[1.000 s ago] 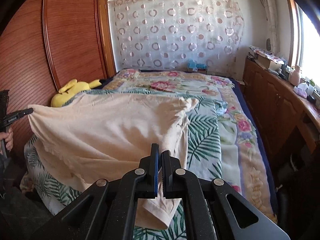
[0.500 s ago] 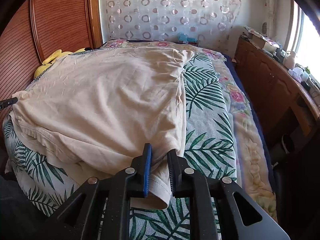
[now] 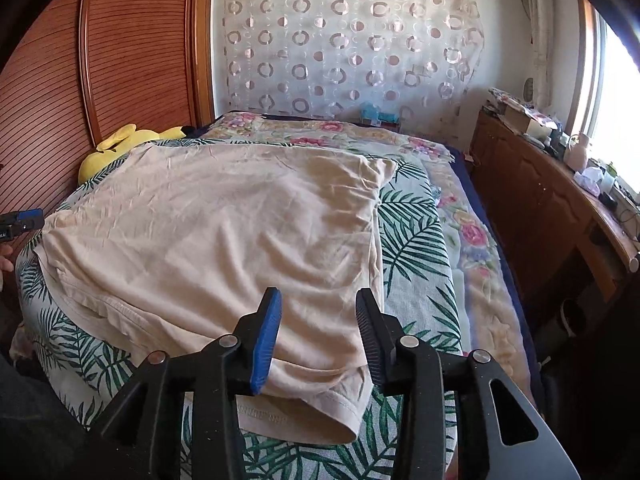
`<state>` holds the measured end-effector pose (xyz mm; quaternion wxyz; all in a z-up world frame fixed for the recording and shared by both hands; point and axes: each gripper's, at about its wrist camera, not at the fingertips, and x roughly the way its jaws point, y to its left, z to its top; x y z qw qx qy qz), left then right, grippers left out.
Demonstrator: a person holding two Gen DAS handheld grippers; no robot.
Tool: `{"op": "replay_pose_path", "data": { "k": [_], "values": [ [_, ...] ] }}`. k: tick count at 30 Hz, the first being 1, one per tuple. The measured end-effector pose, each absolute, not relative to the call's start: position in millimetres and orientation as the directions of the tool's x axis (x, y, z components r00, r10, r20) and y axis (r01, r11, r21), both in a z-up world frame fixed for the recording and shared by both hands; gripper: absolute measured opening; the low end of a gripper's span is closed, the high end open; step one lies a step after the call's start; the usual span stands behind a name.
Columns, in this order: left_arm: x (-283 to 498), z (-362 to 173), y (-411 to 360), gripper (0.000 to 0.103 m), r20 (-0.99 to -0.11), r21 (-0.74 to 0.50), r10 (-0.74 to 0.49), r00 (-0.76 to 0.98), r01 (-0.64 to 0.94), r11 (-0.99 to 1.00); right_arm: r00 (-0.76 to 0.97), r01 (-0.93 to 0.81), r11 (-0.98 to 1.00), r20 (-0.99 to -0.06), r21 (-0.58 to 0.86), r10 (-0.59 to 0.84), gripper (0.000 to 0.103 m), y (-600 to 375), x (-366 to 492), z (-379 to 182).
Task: Fold small clothes
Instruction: 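Lower the folded shirt onto the bed and open both grippers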
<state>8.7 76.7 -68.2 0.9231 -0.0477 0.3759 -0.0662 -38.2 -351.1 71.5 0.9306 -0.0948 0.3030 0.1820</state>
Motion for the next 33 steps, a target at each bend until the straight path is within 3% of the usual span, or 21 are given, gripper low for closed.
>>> {"op": "replay_pose_path", "data": {
  "k": [14, 24, 25, 27, 32, 33],
  "values": [
    [11, -95, 75, 0.081, -0.739, -0.124, -0.128, 0.661, 0.053, 0.991, 0.670, -0.447, 0.894, -0.669, -0.017, 0.322, 0.042, -324, -17, 22],
    [4, -98, 79, 0.081, -0.720, -0.157, -0.151, 0.677, 0.053, 0.986, 0.717, -0.429, 0.903, -0.619, -0.031, 0.320, 0.049, -321, -27, 14],
    [2, -98, 81, 0.079, -0.714, -0.169, -0.162, 0.681, 0.057, 0.984, 0.720, -0.426, 0.904, -0.615, -0.025, 0.322, 0.049, -323, -28, 13],
    [0, -97, 83, 0.062, -0.702, -0.208, -0.196, 0.685, 0.066, 0.976, 0.723, -0.424, 0.905, -0.609, -0.016, 0.328, 0.050, -324, -30, 13],
    [0, -96, 81, 0.048, -0.698, -0.242, -0.227, 0.679, 0.076, 0.967, 0.731, -0.424, 0.905, -0.599, -0.023, 0.328, 0.052, -325, -33, 10],
    [1, -96, 79, 0.040, -0.700, -0.240, -0.230, 0.676, 0.081, 0.967, 0.731, -0.425, 0.905, -0.598, -0.020, 0.330, 0.052, -325, -33, 10]
  ]
}}
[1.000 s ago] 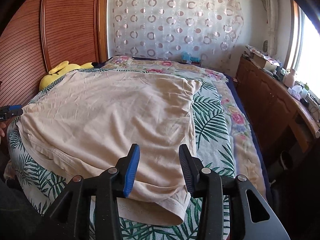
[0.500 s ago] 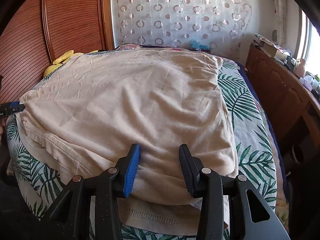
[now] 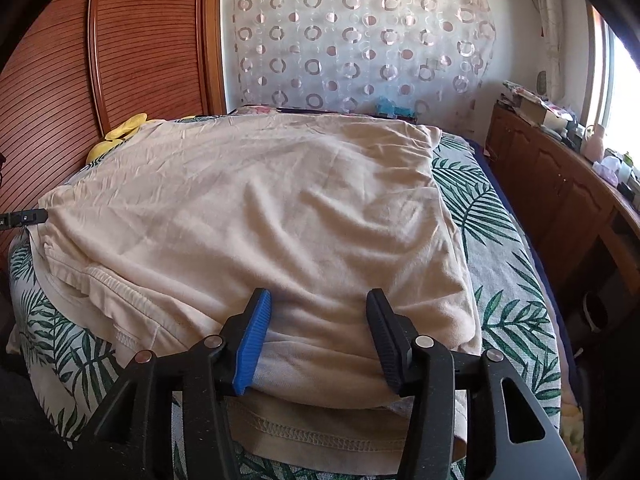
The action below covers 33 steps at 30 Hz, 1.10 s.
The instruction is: Fold small clothes
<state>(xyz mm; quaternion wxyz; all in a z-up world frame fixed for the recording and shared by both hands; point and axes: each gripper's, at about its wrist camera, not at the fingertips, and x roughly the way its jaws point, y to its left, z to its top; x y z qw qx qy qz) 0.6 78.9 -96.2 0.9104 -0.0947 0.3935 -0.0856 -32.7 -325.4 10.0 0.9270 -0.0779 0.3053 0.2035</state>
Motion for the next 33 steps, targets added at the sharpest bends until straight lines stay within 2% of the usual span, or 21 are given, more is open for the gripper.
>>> {"op": "replay_pose_path", "data": {
  "k": [1, 3, 4, 11, 20, 28, 33],
  "values": [
    [1, -96, 76, 0.034, -0.702, -0.241, -0.239, 0.671, 0.092, 0.966, 0.730, -0.425, 0.905, -0.597, -0.017, 0.332, 0.053, -326, -32, 10],
    [3, -96, 71, 0.013, -0.702, -0.252, -0.265, 0.661, 0.117, 0.960, 0.730, -0.425, 0.905, -0.597, -0.015, 0.332, 0.053, -327, -32, 9],
    [5, -95, 69, 0.009, -0.700, -0.256, -0.274, 0.659, 0.126, 0.958, 0.731, -0.424, 0.905, -0.596, -0.016, 0.332, 0.053, -327, -33, 9],
    [22, -54, 36, 0.007, -0.625, -0.246, -0.335, 0.705, 0.229, 0.942, 0.714, -0.431, 0.902, -0.616, -0.012, 0.332, 0.053, -327, -30, 13],
    [68, -1, -53, 0.007, -0.539, -0.246, -0.503, 0.676, 0.444, 0.861, 0.692, -0.425, 0.905, -0.638, 0.016, 0.337, 0.053, -336, -28, 29],
    [78, 29, -140, 0.007, -0.540, -0.210, -0.617, 0.572, 0.619, 0.757, 0.735, -0.386, 0.922, -0.590, 0.040, 0.334, 0.053, -362, -41, 51],
    [70, 29, -161, 0.007, -0.560, -0.221, -0.633, 0.534, 0.641, 0.735, 0.745, -0.387, 0.920, -0.564, 0.067, 0.355, 0.053, -372, -47, 60]
  ]
}}
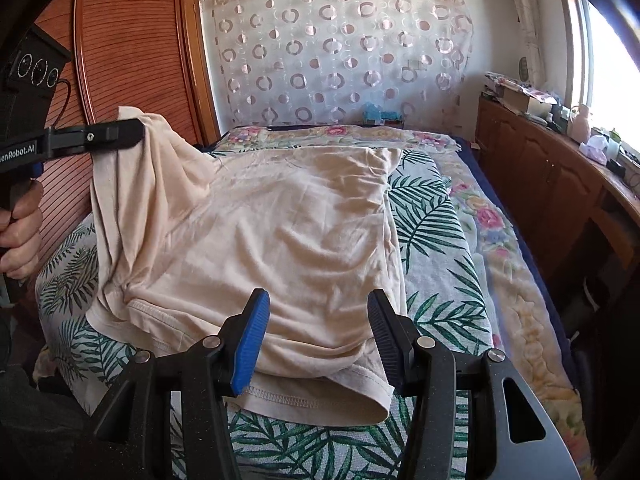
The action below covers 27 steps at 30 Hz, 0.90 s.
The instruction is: Fold small clothes
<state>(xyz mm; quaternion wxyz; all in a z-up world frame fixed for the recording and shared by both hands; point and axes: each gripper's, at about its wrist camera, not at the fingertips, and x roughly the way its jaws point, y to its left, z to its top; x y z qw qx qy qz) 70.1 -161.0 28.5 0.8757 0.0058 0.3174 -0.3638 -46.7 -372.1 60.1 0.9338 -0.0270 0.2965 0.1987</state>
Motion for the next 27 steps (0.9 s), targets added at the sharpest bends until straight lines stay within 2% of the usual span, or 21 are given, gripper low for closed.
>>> {"op": "replay_pose_path", "data": {
  "k": [1, 4, 6, 8, 11, 13, 17, 21, 27],
  "values": [
    [70, 26, -161, 0.007, -0.566, -0.228, -0.633, 0.528, 0.638, 0.736, 0.748, -0.387, 0.920, -0.561, 0.063, 0.354, 0.053, -374, -47, 60],
    [68, 17, -162, 0.018, -0.584, -0.219, -0.612, 0.533, 0.623, 0.751, 0.747, -0.391, 0.918, -0.560, 0.067, 0.359, 0.053, -372, -42, 57],
    [67, 12, -158, 0.032, -0.596, -0.201, -0.585, 0.550, 0.603, 0.772, 0.743, -0.390, 0.918, -0.564, 0.070, 0.359, 0.053, -369, -39, 53],
    [67, 9, -150, 0.042, -0.592, -0.199, -0.571, 0.568, 0.584, 0.787, 0.738, -0.399, 0.914, -0.567, 0.071, 0.366, 0.053, -365, -34, 52],
    [67, 6, -133, 0.044, -0.589, -0.203, -0.550, 0.592, 0.551, 0.810, 0.727, -0.421, 0.905, -0.573, 0.064, 0.379, 0.053, -354, -26, 52],
    [68, 4, -121, 0.049, -0.585, -0.204, -0.533, 0.612, 0.525, 0.826, 0.716, -0.441, 0.896, -0.579, 0.057, 0.389, 0.053, -344, -18, 52],
    [72, -3, -99, 0.069, -0.579, -0.209, -0.501, 0.643, 0.477, 0.854, 0.687, -0.490, 0.870, -0.587, 0.062, 0.428, 0.053, -320, -2, 54],
    [69, -6, -78, 0.070, -0.576, -0.198, -0.458, 0.677, 0.428, 0.882, 0.654, -0.533, 0.844, -0.606, 0.057, 0.454, 0.053, -295, 18, 51],
    [70, -14, -52, 0.070, -0.579, -0.220, -0.423, 0.697, 0.367, 0.904, 0.588, -0.561, 0.827, -0.694, 0.019, 0.415, 0.053, -271, 41, 30]
  ]
}}
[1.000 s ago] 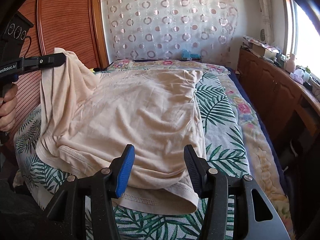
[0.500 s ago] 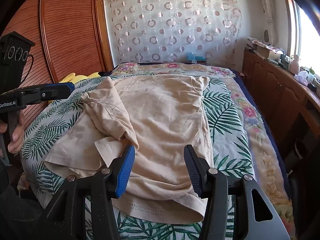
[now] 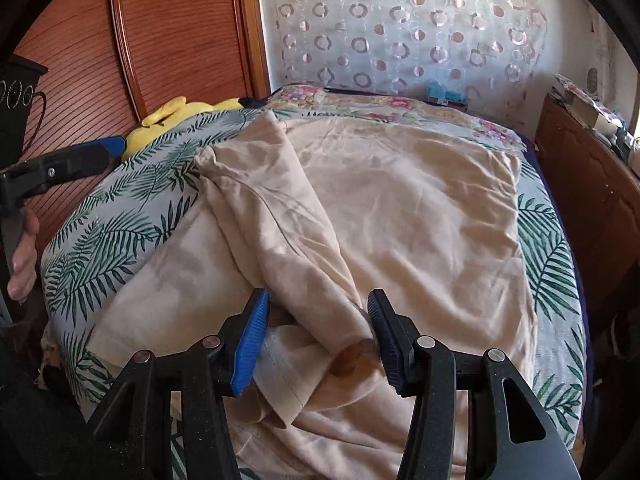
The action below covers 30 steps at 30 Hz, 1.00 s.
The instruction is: Fold small clothes
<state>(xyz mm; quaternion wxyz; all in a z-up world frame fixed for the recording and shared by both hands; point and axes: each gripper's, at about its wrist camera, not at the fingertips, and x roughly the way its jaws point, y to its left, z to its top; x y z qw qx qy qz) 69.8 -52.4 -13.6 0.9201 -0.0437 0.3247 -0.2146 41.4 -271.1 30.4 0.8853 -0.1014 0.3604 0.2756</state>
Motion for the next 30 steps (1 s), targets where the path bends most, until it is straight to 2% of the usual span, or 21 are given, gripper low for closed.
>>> {"op": "replay_pose_path", "data": {
  "k": [1, 2, 3, 4, 5, 6, 13, 18, 24, 30],
  "values": [
    [70, -15, -50, 0.070, -0.579, -0.224, -0.422, 0.697, 0.362, 0.905, 0.587, -0.562, 0.827, -0.703, 0.004, 0.402, 0.050, -268, 44, 29],
    [70, -17, -48, 0.070, -0.580, -0.224, -0.418, 0.699, 0.357, 0.907, 0.578, -0.574, 0.819, -0.710, -0.005, 0.401, 0.041, -266, 45, 28],
    [70, -18, -47, 0.070, -0.581, -0.224, -0.415, 0.700, 0.353, 0.908, 0.576, -0.582, 0.813, -0.714, -0.019, 0.396, 0.036, -262, 46, 27],
    [70, -19, -46, 0.070, -0.582, -0.227, -0.415, 0.699, 0.351, 0.909, 0.579, -0.585, 0.811, -0.719, -0.037, 0.384, 0.028, -261, 47, 26],
    [70, -21, -45, 0.070, -0.583, -0.232, -0.416, 0.698, 0.348, 0.908, 0.576, -0.591, 0.805, -0.724, -0.048, 0.380, 0.013, -261, 47, 25],
    [70, -22, -46, 0.070, -0.584, -0.235, -0.417, 0.697, 0.347, 0.908, 0.574, -0.599, 0.799, -0.722, -0.049, 0.386, 0.009, -260, 47, 27],
    [68, -27, -48, 0.070, -0.584, -0.220, -0.404, 0.704, 0.342, 0.914, 0.660, -0.588, 0.809, -0.584, -0.010, 0.472, 0.006, -286, 15, 72],
    [66, -25, -51, 0.070, -0.582, -0.227, -0.416, 0.698, 0.352, 0.908, 0.705, -0.559, 0.827, -0.558, -0.056, 0.438, 0.006, -311, -1, 93],
    [61, -19, -58, 0.070, -0.569, -0.207, -0.417, 0.709, 0.367, 0.907, 0.722, -0.462, 0.884, -0.610, -0.074, 0.327, 0.006, -347, 0, 72],
    [62, -17, -57, 0.070, -0.568, -0.184, -0.389, 0.725, 0.349, 0.919, 0.658, -0.438, 0.898, -0.698, -0.049, 0.283, 0.007, -352, 8, 33]
  ]
}}
